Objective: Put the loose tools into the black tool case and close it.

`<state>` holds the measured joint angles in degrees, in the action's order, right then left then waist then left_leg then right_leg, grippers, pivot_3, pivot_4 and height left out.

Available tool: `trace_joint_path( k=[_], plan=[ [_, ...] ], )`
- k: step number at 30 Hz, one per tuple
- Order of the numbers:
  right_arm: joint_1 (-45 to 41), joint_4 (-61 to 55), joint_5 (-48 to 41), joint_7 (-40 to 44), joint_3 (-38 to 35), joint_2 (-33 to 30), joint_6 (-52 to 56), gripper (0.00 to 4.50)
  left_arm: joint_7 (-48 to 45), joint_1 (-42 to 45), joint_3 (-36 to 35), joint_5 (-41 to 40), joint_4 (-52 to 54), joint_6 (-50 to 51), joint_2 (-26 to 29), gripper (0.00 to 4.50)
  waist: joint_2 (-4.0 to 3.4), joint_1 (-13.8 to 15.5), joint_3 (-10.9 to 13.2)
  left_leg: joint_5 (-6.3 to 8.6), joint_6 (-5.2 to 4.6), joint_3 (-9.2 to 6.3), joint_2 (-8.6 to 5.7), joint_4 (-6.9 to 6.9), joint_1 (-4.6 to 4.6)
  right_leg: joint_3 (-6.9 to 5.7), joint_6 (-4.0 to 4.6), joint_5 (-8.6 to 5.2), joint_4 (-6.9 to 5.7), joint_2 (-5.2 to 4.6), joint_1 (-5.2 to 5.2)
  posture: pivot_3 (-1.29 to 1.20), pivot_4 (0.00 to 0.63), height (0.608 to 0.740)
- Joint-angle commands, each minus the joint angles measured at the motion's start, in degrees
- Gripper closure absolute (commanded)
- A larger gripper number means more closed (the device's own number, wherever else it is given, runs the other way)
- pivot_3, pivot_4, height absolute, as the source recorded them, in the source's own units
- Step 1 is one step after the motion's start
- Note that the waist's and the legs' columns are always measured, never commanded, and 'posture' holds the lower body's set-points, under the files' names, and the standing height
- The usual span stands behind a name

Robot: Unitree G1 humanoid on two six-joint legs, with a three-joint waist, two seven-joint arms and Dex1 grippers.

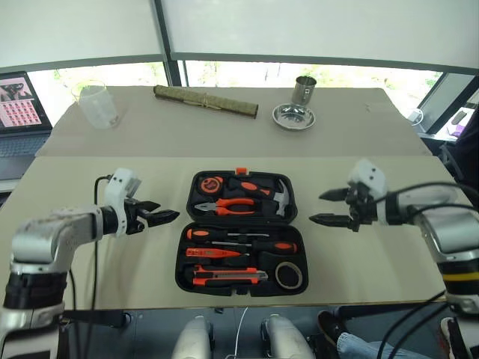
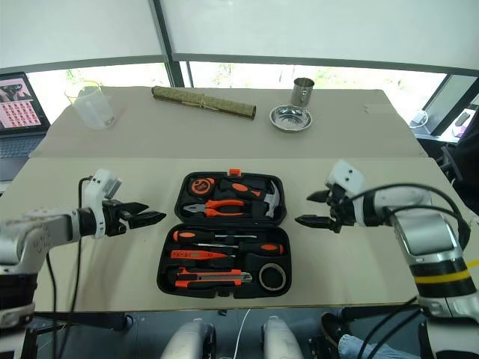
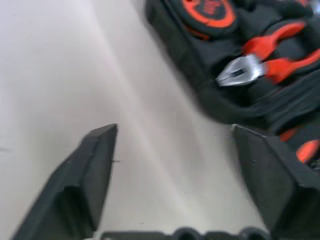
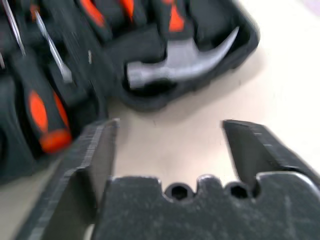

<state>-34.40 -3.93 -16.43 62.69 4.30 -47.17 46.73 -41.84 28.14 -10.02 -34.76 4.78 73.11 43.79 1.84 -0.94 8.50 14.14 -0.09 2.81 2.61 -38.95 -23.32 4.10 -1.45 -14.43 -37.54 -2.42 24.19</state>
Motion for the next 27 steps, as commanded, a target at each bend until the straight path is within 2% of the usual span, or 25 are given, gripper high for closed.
trace_joint_path(
  k=[1,4,9,14,17,21,24,27],
  plan=[
    [-6.6,0.8,-2.6,-4.7,0.3,2.9,15.0,0.01,5.3,5.8,-1.8,-1.1,-2.9,4.9,-5.7,0.00,0.00,0.1,0.0,0.00,0.00,-0.02,-0.01,0.00,0.00,-0.01,0.00,0.00,-0.01,0.00,-0.01,0.00,0.150,0.740],
    [-11.4,5.6,-2.5,-9.6,0.1,6.8,23.6,0.01,9.0,7.5,-0.8,1.2,-4.4,4.2,-8.1,0.00,0.03,0.0,0.0,-0.01,0.01,-0.05,-0.02,-0.01,-0.07,-0.02,0.01,0.01,-0.01,0.00,0.02,0.00,0.150,0.740],
    [-14.8,10.5,-1.4,-14.5,2.8,9.3,28.0,0.01,10.3,7.6,0.6,1.8,-5.0,3.9,-9.5,0.00,0.03,0.1,0.0,-0.01,0.01,-0.06,-0.04,0.03,-0.26,-0.02,0.02,0.01,0.00,-0.05,0.21,0.00,0.150,0.740],
    [-14.7,10.7,-2.2,-15.0,5.8,9.7,28.8,0.01,10.4,7.5,1.6,2.3,-5.5,3.3,-9.4,0.00,0.03,0.1,0.0,-0.01,0.02,-0.08,-0.07,0.02,-0.31,-0.04,0.02,0.01,0.01,-0.08,0.21,0.00,0.150,0.740],
    [-14.5,12.8,-2.9,-15.3,6.4,10.8,29.4,0.00,10.6,7.0,2.3,2.9,-5.9,2.7,-9.5,0.73,0.03,0.0,0.0,-0.01,0.02,-0.10,-0.08,0.02,-0.30,-0.04,0.02,0.01,0.01,-0.08,0.20,0.00,0.150,0.740],
    [-14.3,16.1,-1.8,-17.3,7.4,11.7,29.0,1.08,10.9,6.7,2.1,3.0,-6.4,2.3,-10.6,2.16,0.03,0.0,0.0,-0.01,0.03,-0.10,-0.08,0.02,-0.30,-0.04,0.02,0.01,0.00,-0.08,0.21,0.00,0.150,0.740],
    [-14.2,17.4,-1.5,-18.0,8.3,11.7,28.9,2.22,11.3,6.4,2.3,3.2,-6.3,2.2,-11.4,3.29,0.03,0.0,0.0,-0.02,0.03,-0.10,-0.08,0.02,-0.25,-0.05,0.02,0.01,0.00,-0.09,0.16,0.00,0.150,0.740],
    [-14.1,18.6,-1.3,-18.7,8.3,12.0,28.8,3.15,11.9,6.0,2.3,3.8,-6.5,2.1,-11.6,4.31,0.07,0.1,-0.1,-0.02,0.04,-0.12,-0.09,0.01,-0.03,-0.06,0.02,0.01,0.00,-0.09,-0.06,0.00,0.150,0.740]
  ],
)
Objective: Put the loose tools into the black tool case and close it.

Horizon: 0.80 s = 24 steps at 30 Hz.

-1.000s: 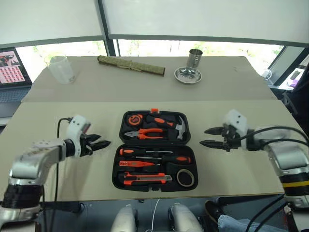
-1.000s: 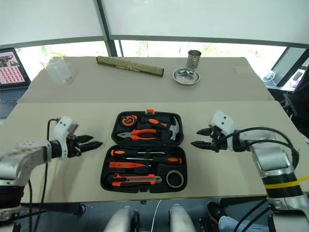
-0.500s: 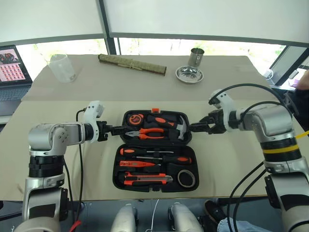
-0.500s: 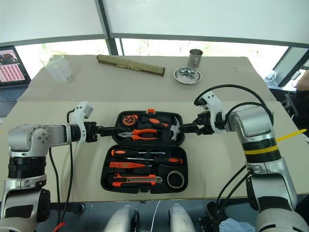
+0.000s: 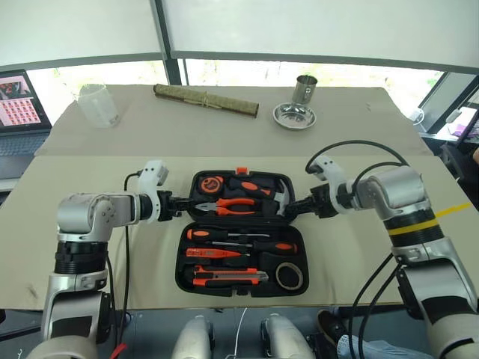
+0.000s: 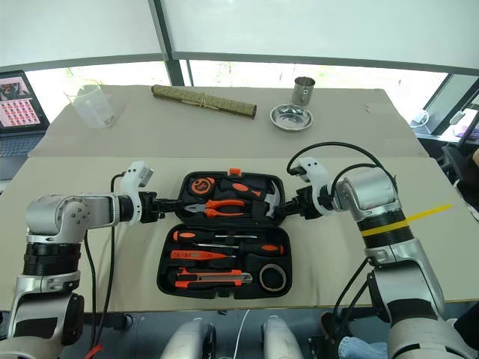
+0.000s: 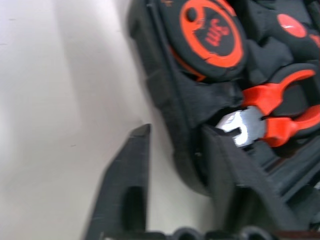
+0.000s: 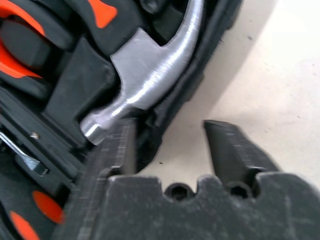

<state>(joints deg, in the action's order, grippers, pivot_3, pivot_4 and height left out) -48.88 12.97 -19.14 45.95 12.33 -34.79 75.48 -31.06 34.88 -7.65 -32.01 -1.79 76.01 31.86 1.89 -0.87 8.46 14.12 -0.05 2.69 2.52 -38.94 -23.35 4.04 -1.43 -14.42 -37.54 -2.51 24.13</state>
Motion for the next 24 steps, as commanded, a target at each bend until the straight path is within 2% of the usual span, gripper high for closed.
trace_joint_path(
  k=[1,4,8,12,16,19,24],
  plan=[
    [0.3,2.1,1.3,-2.1,0.1,-0.2,0.3,3.49,1.2,-0.8,-0.3,1.0,0.0,-1.0,0.1,4.50,0.07,0.0,-0.1,-0.01,0.02,0.00,0.00,0.00,0.06,0.00,0.00,0.00,-0.01,0.00,-0.05,0.00,0.150,0.740],
    [0.1,3.9,1.2,-3.5,-1.3,1.3,1.2,4.49,1.9,-0.9,-1.7,1.1,-0.5,-2.0,-0.4,4.50,0.26,-0.2,-0.2,-0.08,0.09,-0.04,0.00,0.00,0.21,0.01,0.00,0.00,-0.07,0.03,-0.16,0.00,0.150,0.740],
    [0.4,3.4,0.8,-5.5,-5.6,4.1,-3.0,4.49,2.0,-0.9,-4.9,0.4,-0.9,-6.0,-2.3,4.50,0.32,-0.3,-0.2,-0.16,0.17,-0.07,0.00,0.00,0.41,0.01,0.02,0.05,-0.08,0.03,-0.39,0.00,0.150,0.740],
    [2.3,-2.4,0.0,-0.8,-8.4,5.2,-22.5,4.49,-0.5,-2.5,-8.2,1.6,-0.7,-20.9,-3.9,4.50,0.33,-0.3,-0.2,-0.31,0.22,-0.08,0.00,0.00,0.38,0.00,0.03,0.08,-0.07,0.04,-0.37,0.00,0.150,0.740],
    [6.4,-6.5,3.4,1.2,-7.6,3.6,-39.9,4.49,-4.2,-5.9,-9.5,3.3,-0.3,-37.0,-4.5,4.50,0.31,-0.6,0.0,-0.49,0.45,-0.09,0.01,0.08,-0.39,0.02,0.07,0.23,-0.13,0.06,0.44,0.00,0.150,0.740],
    [12.2,-6.7,9.8,0.2,-6.2,1.8,-58.5,4.49,-9.8,-12.7,-3.1,13.3,-1.2,-56.7,-0.4,4.50,0.31,-0.5,0.0,-0.48,0.45,-0.08,0.03,0.13,-0.88,0.01,0.07,0.24,-0.12,0.01,0.93,0.00,0.150,0.740],
    [21.5,-1.1,19.9,-4.0,-4.3,-0.6,-88.8,4.49,-12.8,-21.9,-0.1,22.3,-6.5,-84.9,1.4,4.50,0.31,-0.1,0.0,-0.42,0.40,0.12,0.07,0.26,-0.97,0.02,0.07,0.25,-0.05,-0.13,1.00,0.00,0.150,0.740]
  ],
)
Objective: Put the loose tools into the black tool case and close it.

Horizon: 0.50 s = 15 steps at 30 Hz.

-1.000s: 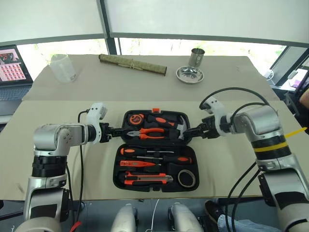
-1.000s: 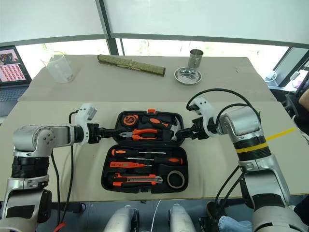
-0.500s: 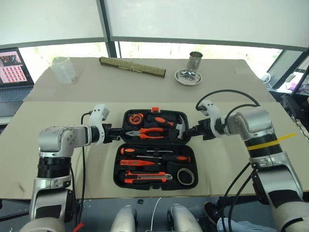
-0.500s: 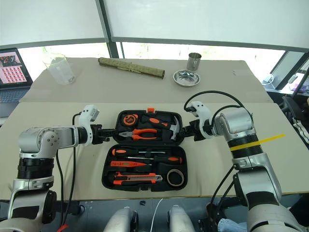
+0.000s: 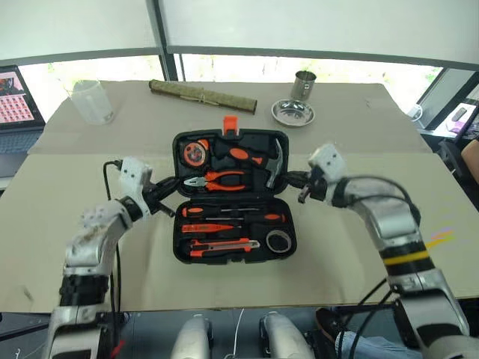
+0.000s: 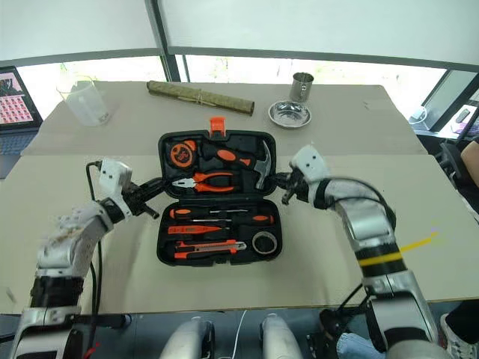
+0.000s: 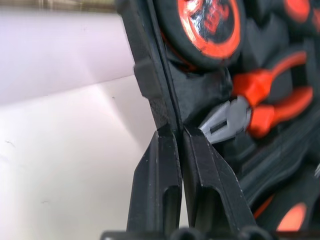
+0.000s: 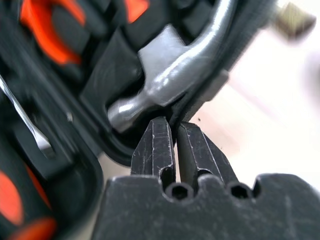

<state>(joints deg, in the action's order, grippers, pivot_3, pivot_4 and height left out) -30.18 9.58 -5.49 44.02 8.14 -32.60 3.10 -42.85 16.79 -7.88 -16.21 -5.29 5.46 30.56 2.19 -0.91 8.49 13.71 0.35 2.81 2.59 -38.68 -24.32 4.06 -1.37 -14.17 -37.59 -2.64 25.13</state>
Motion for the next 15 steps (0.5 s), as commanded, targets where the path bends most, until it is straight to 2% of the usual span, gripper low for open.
trace_joint_path(
  k=[1,4,6,7,9,10,11,13,14,15],
  plan=[
    [3.7,4.1,7.9,-3.3,0.1,-3.1,-21.1,4.49,-1.2,-5.3,0.4,7.2,-4.2,-17.5,2.9,4.50,0.00,-0.1,0.0,0.04,-0.03,0.07,0.03,0.00,0.03,0.01,-0.01,0.00,0.05,-0.01,-0.03,0.00,0.150,0.740],
    [6.3,9.8,15.2,-8.8,1.8,-4.9,-34.7,4.49,-2.1,-10.2,1.8,10.4,-7.5,-27.1,4.6,4.50,-0.02,-0.1,0.0,0.13,-0.16,0.23,0.06,0.05,0.33,0.04,-0.02,0.00,0.47,-0.02,-0.31,0.00,0.150,0.740],
    [8.5,12.6,15.8,-9.4,2.2,-5.6,-39.8,3.65,-2.6,-13.1,2.3,11.4,-8.9,-31.9,5.9,3.74,-0.03,-0.2,-0.1,0.25,-0.33,0.32,0.09,0.17,0.99,0.04,-0.02,0.00,0.58,0.00,-0.92,0.00,0.150,0.740],
    [9.3,13.5,16.4,-9.9,2.2,-6.2,-41.8,3.41,-2.9,-14.3,2.3,11.3,-9.3,-33.0,6.5,3.47,-0.03,-0.2,-0.1,0.26,-0.34,0.42,0.10,0.40,1.41,0.12,-0.02,-0.02,0.70,-0.01,-1.29,0.00,0.150,0.740],
    [10.3,14.5,16.0,-9.6,1.8,-7.1,-43.5,2.71,-2.5,-15.5,1.5,10.2,-9.7,-32.9,6.8,2.70,-0.02,-0.3,-0.1,0.26,-0.35,0.49,0.13,0.48,1.61,0.13,0.01,-0.04,0.79,0.01,-1.47,0.00,0.150,0.740],
    [10.4,14.8,15.9,-9.9,1.3,-7.7,-44.7,2.49,-2.5,-15.7,0.9,9.1,-9.8,-31.7,7.0,2.50,-0.03,-0.3,-0.1,0.25,-0.35,0.49,0.15,0.47,1.58,0.13,0.01,-0.05,0.78,0.00,-1.43,0.00,0.150,0.740],
    [10.3,15.1,15.5,-10.0,0.8,-8.0,-45.3,2.01,-2.8,-15.8,0.5,8.1,-10.0,-30.7,7.3,1.95,-0.06,-0.3,-0.1,0.24,-0.34,0.51,0.23,0.43,1.59,0.14,0.01,-0.05,0.65,0.00,-1.42,0.00,0.150,0.740],
    [10.1,14.9,14.0,-10.0,-0.5,-8.6,-45.1,1.42,-3.0,-15.5,-0.6,7.0,-10.7,-28.7,7.9,1.31,-0.05,-0.3,-0.1,0.20,-0.37,0.54,0.19,0.39,1.68,0.21,0.03,-0.03,0.56,0.09,-1.46,0.00,0.150,0.740],
    [10.1,14.2,12.5,-9.4,-1.2,-9.0,-44.2,1.00,-3.3,-15.2,-1.2,5.7,-10.6,-26.6,8.0,0.86,-0.05,-0.3,-0.1,0.18,-0.37,0.53,0.22,0.39,1.76,0.20,0.05,-0.02,0.56,0.14,-1.52,0.00,0.150,0.740],
    [10.5,13.3,10.2,-8.0,-2.0,-9.6,-42.7,0.66,-3.8,-14.8,-1.4,4.6,-10.7,-24.7,8.2,0.81,-0.06,-0.4,-0.1,0.18,-0.37,0.54,0.23,0.39,1.85,0.20,0.05,-0.02,0.55,0.14,-1.59,0.00,0.150,0.740]
  ],
)
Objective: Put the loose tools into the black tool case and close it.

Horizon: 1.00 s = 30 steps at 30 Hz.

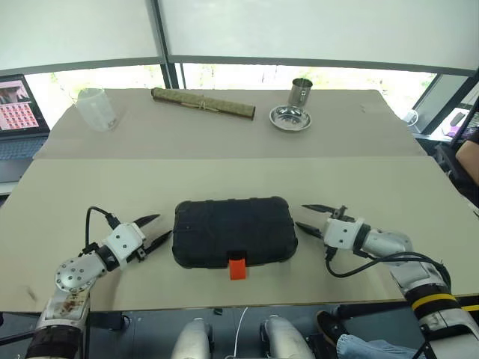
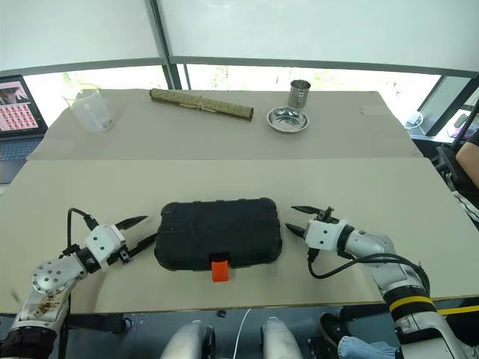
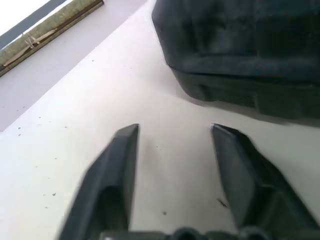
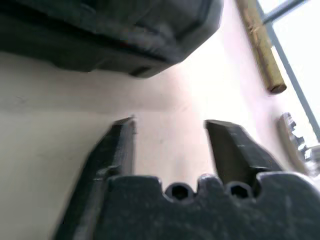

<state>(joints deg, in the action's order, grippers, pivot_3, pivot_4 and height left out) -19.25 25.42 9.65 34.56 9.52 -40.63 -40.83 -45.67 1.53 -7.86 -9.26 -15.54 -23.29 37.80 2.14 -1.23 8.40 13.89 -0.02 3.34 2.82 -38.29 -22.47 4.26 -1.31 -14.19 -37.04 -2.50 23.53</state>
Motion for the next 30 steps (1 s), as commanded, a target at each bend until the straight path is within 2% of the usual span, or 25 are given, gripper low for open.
trace_joint_path(
  k=[1,4,7,10,14,17,22,27,30],
  plan=[
    [0.3,-3.6,-7.6,3.5,-4.1,-2.2,2.7,0.66,-1.8,0.9,-1.5,-3.4,-0.2,5.7,1.2,0.81,-0.01,-0.1,0.0,0.00,0.00,0.01,0.00,0.02,0.14,0.00,0.00,0.00,0.00,0.00,-0.14,0.00,0.150,0.740],
    [3.4,-8.2,-14.7,9.6,-5.2,-4.2,7.5,1.25,-4.1,1.9,-0.8,-5.2,1.6,10.0,1.9,0.81,-0.02,0.0,0.0,0.00,0.00,-0.01,0.00,0.02,0.20,-0.01,0.00,-0.01,0.01,0.00,-0.23,0.00,0.150,0.740],
    [10.1,-19.3,-23.9,17.2,-6.1,-8.3,16.4,2.28,-5.7,6.1,-0.1,-7.8,3.2,17.3,2.3,1.63,-0.01,0.5,0.0,0.01,-0.01,-0.12,0.00,0.02,0.15,-0.06,-0.03,-0.03,0.02,-0.01,-0.27,0.00,0.150,0.740],
    [16.5,-31.0,-29.2,20.6,-6.6,-11.6,24.4,3.30,-6.6,12.8,0.0,-11.9,4.2,27.5,1.7,2.80,-0.01,0.9,0.0,0.01,-0.01,-0.20,0.00,0.00,0.10,-0.12,-0.05,-0.05,0.02,-0.02,-0.29,0.00,0.150,0.740],
    [21.2,-41.0,-26.9,22.0,-3.0,-12.8,31.7,4.50,-9.6,22.5,5.1,-8.8,-0.1,34.3,1.7,4.31,0.02,0.7,0.0,0.01,-0.01,-0.22,-0.06,-0.14,0.10,-0.14,-0.08,-0.06,0.01,0.04,-0.35,0.00,0.150,0.740],
    [21.9,-43.5,-21.0,20.1,1.2,-11.2,37.0,4.50,-12.4,28.1,10.3,-4.8,-5.8,36.6,1.5,4.41,0.09,0.4,0.0,0.01,-0.01,-0.28,-0.09,-0.14,0.09,-0.15,-0.11,-0.08,0.03,0.11,-0.35,0.00,0.150,0.740],
    [19.5,-45.3,-16.5,17.7,5.1,-6.7,42.8,4.50,-20.2,30.6,15.6,-2.1,-9.6,37.9,2.5,4.41,0.15,-0.1,0.0,0.02,-0.01,-0.26,-0.10,-0.12,-0.04,-0.09,-0.09,-0.11,0.03,0.14,-0.18,0.00,0.150,0.740],
    [13.3,-43.1,-13.1,15.3,6.5,-0.7,45.6,4.50,-22.2,29.8,14.7,-2.0,-9.9,38.0,3.1,4.41,0.22,0.3,0.1,0.01,-0.01,-0.31,-0.07,-0.15,-0.09,-0.11,-0.07,-0.13,0.01,0.20,-0.15,0.00,0.150,0.740],
    [9.0,-39.3,-12.5,12.9,5.1,2.7,46.5,4.50,-22.4,25.3,11.8,-4.6,-3.5,40.4,4.8,4.41,0.23,0.2,0.1,0.02,-0.01,-0.32,-0.06,-0.30,-0.31,-0.13,-0.07,-0.12,0.00,0.18,0.00,0.00,0.150,0.740]
  ],
)
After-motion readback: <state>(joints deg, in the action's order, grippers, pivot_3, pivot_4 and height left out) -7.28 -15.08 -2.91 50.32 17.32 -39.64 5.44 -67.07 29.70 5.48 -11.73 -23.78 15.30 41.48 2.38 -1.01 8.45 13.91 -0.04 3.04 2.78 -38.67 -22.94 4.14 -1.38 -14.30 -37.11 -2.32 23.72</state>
